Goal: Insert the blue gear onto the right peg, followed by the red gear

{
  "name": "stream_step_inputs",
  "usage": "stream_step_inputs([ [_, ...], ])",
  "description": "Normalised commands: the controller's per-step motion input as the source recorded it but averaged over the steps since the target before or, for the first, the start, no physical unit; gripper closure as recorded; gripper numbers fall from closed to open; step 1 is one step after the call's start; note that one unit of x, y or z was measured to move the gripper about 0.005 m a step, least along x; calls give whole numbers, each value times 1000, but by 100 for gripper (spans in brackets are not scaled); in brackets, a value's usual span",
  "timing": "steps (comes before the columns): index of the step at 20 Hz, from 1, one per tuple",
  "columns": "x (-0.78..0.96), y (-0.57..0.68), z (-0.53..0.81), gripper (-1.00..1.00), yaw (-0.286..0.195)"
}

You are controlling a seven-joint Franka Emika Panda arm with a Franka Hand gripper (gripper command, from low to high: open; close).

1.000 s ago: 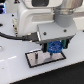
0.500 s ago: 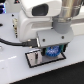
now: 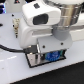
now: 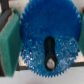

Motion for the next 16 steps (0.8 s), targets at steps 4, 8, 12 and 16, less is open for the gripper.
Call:
stream_step_inputs([
  [4,-66,115,367,-100,0],
  [8,-125,86,471,-100,0],
  [12,-269,114,385,-100,0],
  [16,-399,201,169,-100,0],
])
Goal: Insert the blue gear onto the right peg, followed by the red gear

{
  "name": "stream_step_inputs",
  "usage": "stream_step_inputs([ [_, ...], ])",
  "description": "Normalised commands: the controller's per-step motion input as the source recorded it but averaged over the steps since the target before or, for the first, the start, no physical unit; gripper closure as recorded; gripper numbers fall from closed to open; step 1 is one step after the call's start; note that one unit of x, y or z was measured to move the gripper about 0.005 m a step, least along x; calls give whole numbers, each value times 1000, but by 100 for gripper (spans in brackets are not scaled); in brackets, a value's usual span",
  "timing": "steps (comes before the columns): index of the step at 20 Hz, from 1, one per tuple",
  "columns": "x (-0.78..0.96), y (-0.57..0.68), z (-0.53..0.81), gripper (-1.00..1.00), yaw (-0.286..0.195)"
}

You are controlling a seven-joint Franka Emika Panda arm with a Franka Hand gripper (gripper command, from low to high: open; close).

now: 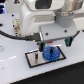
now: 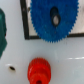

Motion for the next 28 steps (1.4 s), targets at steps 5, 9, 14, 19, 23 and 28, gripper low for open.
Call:
stream_step_inputs([
  [5,-500,219,7,-100,0],
  [9,-486,295,-20,-100,0],
  [14,-444,148,-184,-100,0],
  [19,-426,14,-273,-100,0],
  [23,-387,-46,-336,-100,0],
  [28,-338,9,-348,-100,0],
])
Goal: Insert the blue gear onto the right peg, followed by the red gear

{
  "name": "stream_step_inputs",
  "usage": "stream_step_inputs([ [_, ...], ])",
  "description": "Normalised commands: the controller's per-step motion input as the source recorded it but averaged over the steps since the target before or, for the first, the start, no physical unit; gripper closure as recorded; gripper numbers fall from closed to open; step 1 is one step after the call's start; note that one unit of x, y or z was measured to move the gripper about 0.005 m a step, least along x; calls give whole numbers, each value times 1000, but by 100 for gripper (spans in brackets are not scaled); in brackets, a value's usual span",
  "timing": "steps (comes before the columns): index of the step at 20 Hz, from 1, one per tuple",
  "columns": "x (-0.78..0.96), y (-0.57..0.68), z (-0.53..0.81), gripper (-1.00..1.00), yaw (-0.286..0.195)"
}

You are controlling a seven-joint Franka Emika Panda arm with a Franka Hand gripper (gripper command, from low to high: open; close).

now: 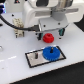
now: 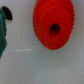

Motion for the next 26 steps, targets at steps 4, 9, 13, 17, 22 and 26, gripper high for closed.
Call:
stream_step_inputs([
  [4,-240,22,-287,-100,0],
  [9,-149,5,-151,100,0],
  [13,-69,11,-43,100,0],
  [17,-3,3,15,100,0],
  [22,22,8,126,100,0],
  [26,143,6,544,100,0],
])
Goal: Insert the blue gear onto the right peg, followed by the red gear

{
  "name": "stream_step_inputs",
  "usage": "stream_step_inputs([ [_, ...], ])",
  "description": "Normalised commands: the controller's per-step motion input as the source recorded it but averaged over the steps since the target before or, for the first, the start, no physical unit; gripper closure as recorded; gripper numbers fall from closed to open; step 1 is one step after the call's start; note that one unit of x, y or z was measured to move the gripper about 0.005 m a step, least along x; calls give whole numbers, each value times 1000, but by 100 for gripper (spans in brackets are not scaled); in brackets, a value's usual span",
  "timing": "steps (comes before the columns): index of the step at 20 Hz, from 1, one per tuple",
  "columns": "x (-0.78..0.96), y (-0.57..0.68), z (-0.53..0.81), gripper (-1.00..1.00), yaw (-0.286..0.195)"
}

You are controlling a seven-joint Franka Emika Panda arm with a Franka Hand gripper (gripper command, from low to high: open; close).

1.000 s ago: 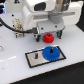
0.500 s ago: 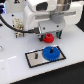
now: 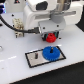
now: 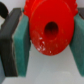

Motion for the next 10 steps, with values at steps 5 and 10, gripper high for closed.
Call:
stream_step_inputs([
  [5,376,-109,675,100,0],
  [10,548,-168,518,100,0],
])
